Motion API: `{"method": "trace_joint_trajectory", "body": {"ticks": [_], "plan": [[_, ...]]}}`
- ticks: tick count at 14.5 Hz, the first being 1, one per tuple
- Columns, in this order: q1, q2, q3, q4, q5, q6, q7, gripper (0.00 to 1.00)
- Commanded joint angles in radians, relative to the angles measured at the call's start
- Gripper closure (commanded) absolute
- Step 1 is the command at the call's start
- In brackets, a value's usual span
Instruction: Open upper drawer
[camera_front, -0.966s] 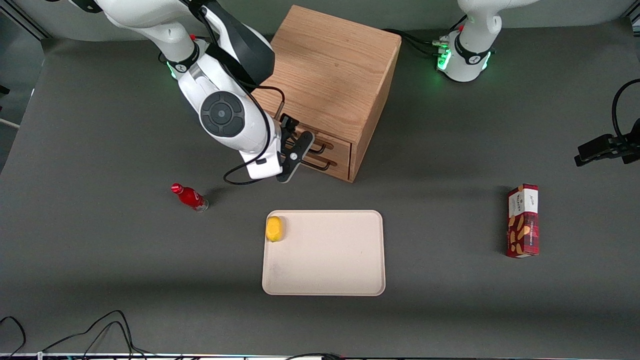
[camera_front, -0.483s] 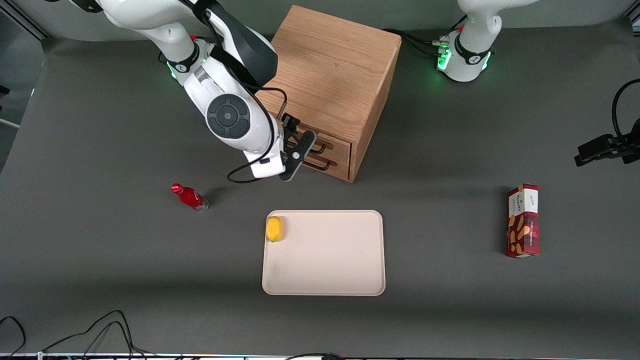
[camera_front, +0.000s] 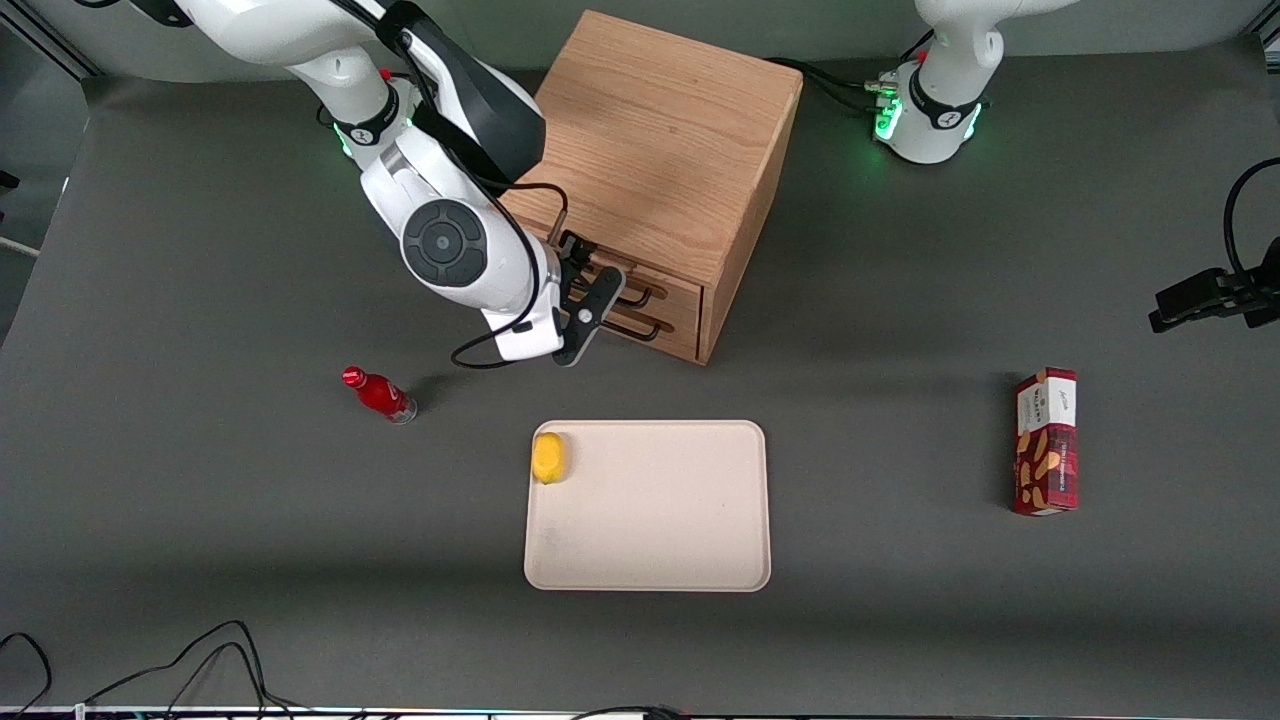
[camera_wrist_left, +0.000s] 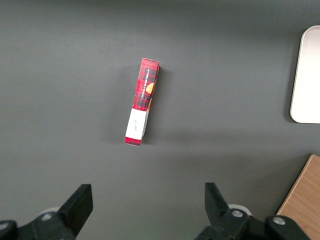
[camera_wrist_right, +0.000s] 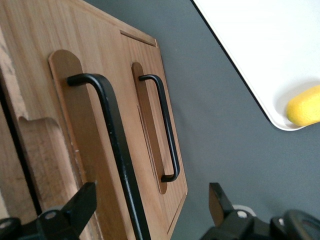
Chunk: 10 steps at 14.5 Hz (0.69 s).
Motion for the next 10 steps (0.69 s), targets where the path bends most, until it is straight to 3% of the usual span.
{"method": "trace_joint_trajectory", "body": {"ticks": [1, 10], "plan": [[-0.01, -0.025, 0.013, -0.041, -0.006, 0.035, -0.021, 0.0], [-0.008, -0.019, 0.013, -0.067, -0.017, 0.076, -0.021, 0.0]]}}
